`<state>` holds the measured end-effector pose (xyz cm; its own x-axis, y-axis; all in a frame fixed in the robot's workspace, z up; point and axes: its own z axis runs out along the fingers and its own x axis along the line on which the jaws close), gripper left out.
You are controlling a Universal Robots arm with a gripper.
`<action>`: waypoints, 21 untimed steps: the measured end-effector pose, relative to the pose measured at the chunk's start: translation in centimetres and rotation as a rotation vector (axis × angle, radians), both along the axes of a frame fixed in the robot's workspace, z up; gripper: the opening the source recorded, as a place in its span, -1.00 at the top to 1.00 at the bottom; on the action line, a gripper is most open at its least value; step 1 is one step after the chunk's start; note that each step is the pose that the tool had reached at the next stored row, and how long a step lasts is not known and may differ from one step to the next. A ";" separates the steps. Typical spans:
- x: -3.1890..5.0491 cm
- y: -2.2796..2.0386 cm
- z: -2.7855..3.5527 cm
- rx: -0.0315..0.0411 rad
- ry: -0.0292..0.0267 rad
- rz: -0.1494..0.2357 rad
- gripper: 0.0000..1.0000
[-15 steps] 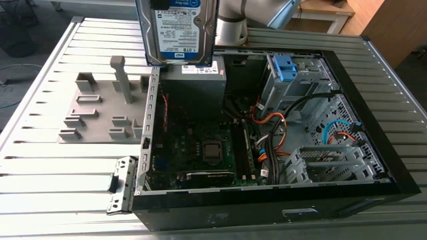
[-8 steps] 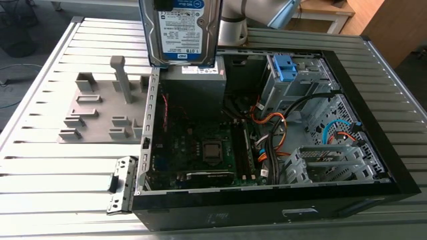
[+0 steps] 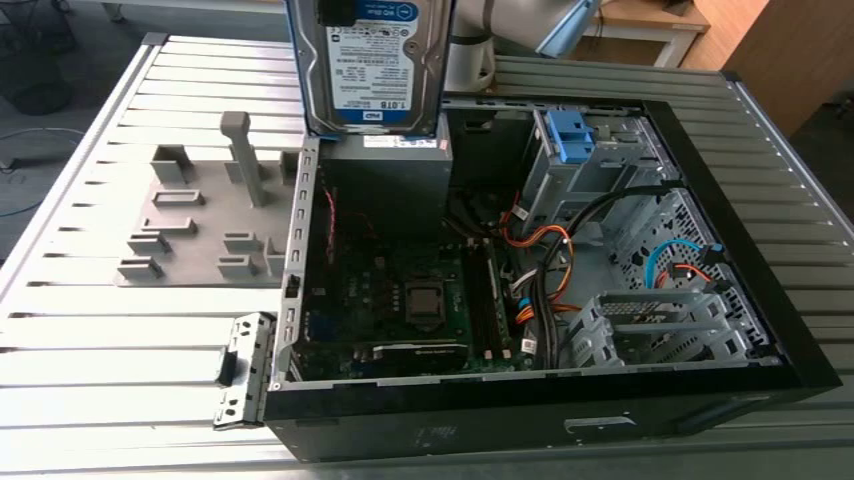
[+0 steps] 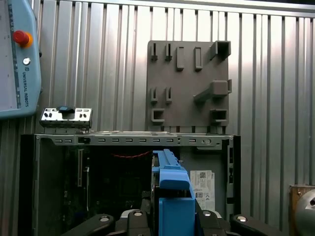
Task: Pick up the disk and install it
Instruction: 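Pick up the disk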
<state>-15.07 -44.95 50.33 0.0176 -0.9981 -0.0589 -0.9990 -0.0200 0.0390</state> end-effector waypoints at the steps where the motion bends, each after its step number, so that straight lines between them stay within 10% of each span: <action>1: 0.07 -0.03 -0.01 0.0000 0.0000 0.000 0.27; 21: 1.42 -0.68 -0.17 0.0000 0.0000 0.000 0.27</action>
<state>-13.65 -45.63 50.17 0.0176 -0.9981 -0.0589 -0.9990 -0.0199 0.0390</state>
